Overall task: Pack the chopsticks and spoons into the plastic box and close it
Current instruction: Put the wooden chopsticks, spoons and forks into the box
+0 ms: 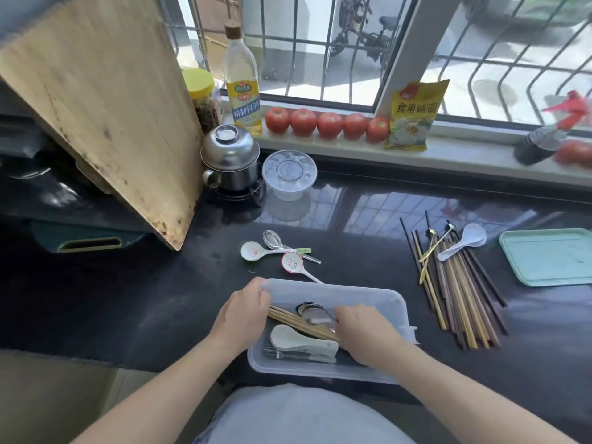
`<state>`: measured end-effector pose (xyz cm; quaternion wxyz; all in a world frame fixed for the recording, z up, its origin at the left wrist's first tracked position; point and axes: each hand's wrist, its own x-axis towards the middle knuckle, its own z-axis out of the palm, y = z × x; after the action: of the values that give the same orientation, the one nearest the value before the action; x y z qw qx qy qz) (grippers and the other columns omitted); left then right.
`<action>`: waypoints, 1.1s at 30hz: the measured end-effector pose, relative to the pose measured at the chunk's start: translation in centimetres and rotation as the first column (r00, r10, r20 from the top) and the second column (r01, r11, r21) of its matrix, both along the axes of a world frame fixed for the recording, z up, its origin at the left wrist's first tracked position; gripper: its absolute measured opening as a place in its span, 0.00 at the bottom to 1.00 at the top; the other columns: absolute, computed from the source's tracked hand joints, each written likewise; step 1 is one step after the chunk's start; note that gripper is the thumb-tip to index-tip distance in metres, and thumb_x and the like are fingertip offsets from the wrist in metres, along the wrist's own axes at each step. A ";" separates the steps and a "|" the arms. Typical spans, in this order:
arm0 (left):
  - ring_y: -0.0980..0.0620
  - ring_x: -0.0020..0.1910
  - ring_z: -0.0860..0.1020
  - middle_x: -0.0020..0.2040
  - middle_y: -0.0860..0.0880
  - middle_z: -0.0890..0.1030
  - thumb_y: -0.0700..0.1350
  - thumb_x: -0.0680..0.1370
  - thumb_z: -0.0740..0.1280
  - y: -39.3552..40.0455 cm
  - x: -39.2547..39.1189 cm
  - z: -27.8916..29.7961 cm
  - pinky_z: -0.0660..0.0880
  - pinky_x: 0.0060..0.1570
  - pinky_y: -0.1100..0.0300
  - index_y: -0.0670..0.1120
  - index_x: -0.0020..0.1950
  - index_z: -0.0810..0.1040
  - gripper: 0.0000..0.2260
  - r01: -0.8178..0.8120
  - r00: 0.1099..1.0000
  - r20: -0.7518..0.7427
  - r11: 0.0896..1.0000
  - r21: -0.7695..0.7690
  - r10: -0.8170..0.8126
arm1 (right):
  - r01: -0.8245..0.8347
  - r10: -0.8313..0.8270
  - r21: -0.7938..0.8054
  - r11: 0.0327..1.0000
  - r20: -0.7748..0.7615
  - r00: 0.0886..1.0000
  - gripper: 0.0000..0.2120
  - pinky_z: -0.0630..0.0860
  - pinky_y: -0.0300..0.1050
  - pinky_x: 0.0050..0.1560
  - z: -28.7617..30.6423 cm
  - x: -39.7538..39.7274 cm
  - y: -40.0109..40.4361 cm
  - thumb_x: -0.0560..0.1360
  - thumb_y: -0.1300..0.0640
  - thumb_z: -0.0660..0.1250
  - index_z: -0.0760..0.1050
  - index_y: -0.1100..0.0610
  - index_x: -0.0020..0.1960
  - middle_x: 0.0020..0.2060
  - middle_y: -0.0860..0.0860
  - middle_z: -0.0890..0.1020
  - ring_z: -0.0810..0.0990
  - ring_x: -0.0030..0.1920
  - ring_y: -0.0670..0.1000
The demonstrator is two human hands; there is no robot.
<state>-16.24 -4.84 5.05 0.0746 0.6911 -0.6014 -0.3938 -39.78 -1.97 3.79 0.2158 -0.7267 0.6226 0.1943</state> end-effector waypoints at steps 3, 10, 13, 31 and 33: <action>0.40 0.44 0.79 0.42 0.45 0.81 0.47 0.83 0.53 0.0 -0.1 0.1 0.78 0.49 0.44 0.49 0.49 0.72 0.09 -0.003 1.000 0.006 1.000 -0.011 0.003 | 0.019 -0.020 -0.050 0.999 -0.030 0.999 0.07 0.69 0.46 0.31 -0.7 1.1 -0.3 0.78 0.62 0.60 0.70 0.52 0.44 0.40 0.53 0.82 0.73 0.33 0.56; 0.40 0.40 0.75 0.40 0.44 0.79 0.46 0.83 0.53 0.1 -0.2 0.2 0.75 0.44 0.46 0.47 0.46 0.69 0.09 -0.010 1.000 -0.003 1.000 -0.022 0.010 | 0.048 -0.056 -0.219 0.975 -0.032 0.998 0.08 0.63 0.47 0.29 1.2 -0.3 1.0 0.77 0.54 0.62 0.65 0.53 0.41 0.36 0.52 0.78 0.75 0.35 0.57; 0.42 0.38 0.73 0.38 0.45 0.78 0.46 0.83 0.53 0.1 -0.1 0.1 0.75 0.44 0.45 0.49 0.44 0.67 0.10 0.001 1.000 -0.001 0.999 -0.034 -0.001 | -0.060 0.042 -0.305 0.951 -0.068 0.997 0.22 0.57 0.44 0.21 1.3 -1.7 1.3 0.62 0.61 0.75 0.60 0.51 0.35 0.24 0.49 0.72 0.72 0.23 0.53; 0.40 0.42 0.78 0.40 0.44 0.79 0.47 0.85 0.52 0.1 -0.2 0.2 0.75 0.45 0.44 0.47 0.47 0.69 0.11 0.020 1.000 0.014 0.999 -0.034 -0.020 | 0.116 -0.089 -0.172 0.978 0.158 0.983 0.14 0.69 0.47 0.33 3.8 -0.3 -0.7 0.81 0.50 0.57 0.69 0.53 0.39 0.32 0.49 0.75 0.71 0.34 0.55; 0.39 0.42 0.78 0.40 0.44 0.80 0.47 0.85 0.51 0.0 -0.1 0.0 0.75 0.45 0.45 0.47 0.49 0.70 0.11 0.029 0.999 0.025 0.999 -0.028 -0.029 | 0.177 -0.111 -0.271 0.946 0.243 0.964 0.13 0.75 0.49 0.38 5.0 -0.3 -3.5 0.81 0.48 0.58 0.72 0.54 0.42 0.35 0.50 0.79 0.75 0.38 0.58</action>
<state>-16.36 -4.84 5.07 0.0713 0.6860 -0.6178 -0.3776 -40.04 -5.44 8.81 0.1895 -0.7201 0.6675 0.0013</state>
